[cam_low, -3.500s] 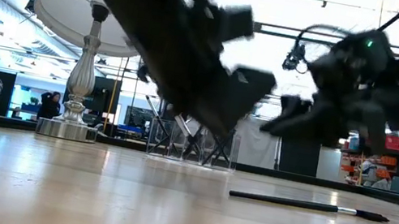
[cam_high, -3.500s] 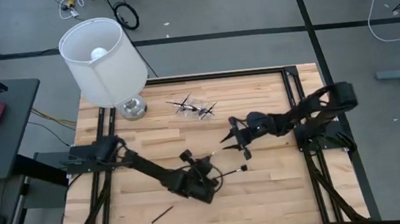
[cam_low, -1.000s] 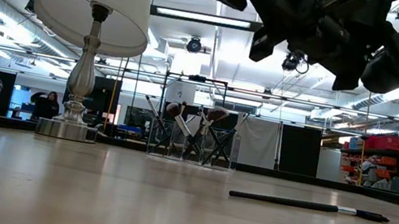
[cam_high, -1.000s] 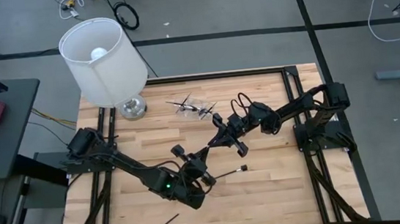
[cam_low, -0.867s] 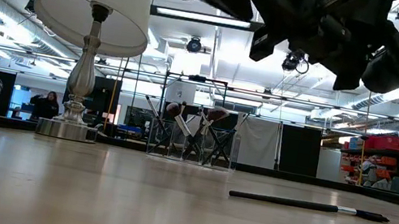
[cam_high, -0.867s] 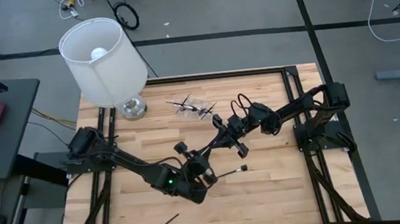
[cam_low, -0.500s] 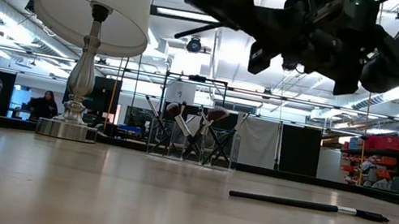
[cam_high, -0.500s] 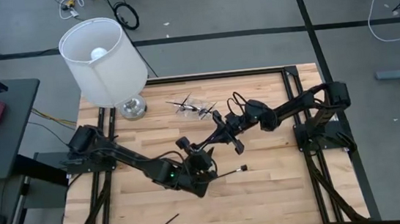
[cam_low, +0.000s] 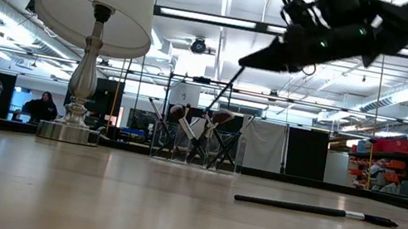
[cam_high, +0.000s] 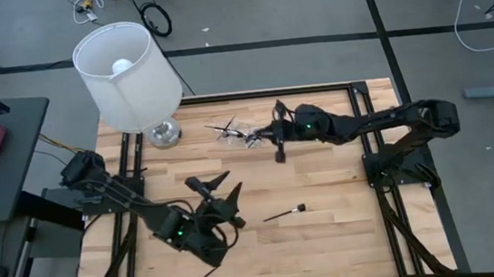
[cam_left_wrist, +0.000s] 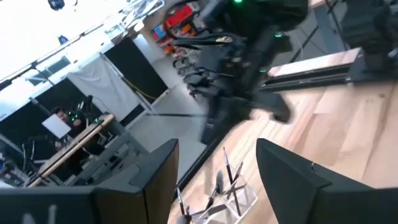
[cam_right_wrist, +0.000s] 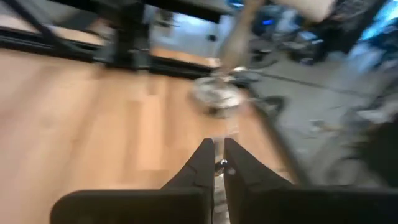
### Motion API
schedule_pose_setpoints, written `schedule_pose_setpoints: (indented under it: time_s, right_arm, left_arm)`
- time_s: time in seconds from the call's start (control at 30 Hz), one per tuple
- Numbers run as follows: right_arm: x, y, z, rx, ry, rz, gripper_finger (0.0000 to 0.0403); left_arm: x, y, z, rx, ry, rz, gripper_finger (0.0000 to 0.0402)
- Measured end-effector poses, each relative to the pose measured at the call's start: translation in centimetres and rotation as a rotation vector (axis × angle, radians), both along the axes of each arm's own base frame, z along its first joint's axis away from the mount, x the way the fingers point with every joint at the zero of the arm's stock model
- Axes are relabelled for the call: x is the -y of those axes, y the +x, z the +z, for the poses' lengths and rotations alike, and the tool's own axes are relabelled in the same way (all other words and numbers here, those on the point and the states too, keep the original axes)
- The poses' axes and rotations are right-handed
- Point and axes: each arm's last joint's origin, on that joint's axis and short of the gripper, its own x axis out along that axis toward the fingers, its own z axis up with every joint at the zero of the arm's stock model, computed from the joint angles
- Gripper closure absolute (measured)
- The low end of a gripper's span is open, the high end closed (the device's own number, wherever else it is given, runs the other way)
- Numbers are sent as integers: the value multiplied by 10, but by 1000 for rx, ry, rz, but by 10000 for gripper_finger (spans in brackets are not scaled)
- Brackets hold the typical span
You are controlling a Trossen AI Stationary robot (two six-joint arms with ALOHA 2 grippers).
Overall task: Put items in baskets/containers
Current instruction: Put the black eyeliner brush into the transparent organizer, then put the black eyeshadow brush into the transparent organizer
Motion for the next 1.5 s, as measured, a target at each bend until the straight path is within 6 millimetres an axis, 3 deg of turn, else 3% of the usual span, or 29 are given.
schedule_pose_setpoints:
  time_s: [0.17, 0.27, 0.57, 0.87, 1.1, 1.5]
  right_arm:
    - [17, 21, 34, 25, -115, -68, 393]
    - [34, 36, 44, 29, -133, -85, 393]
    - [72, 73, 8, -71, -41, -21, 393]
    - [82, 81, -25, -169, 41, -1, 388]
    - [82, 82, -26, -163, 41, -5, 374]
    - [82, 82, -20, -118, 77, -24, 272]
  left_arm:
    - [-1, -5, 6, -2, 18, 5, 182]
    - [-5, -3, 6, -4, 8, 9, 182]
    - [-14, 5, 2, -63, -61, -46, 182]
    - [-16, 4, 0, -96, -56, -50, 182]
    - [-16, 4, 0, -88, -61, -50, 181]
    - [-16, 4, 0, -86, -62, -50, 181]
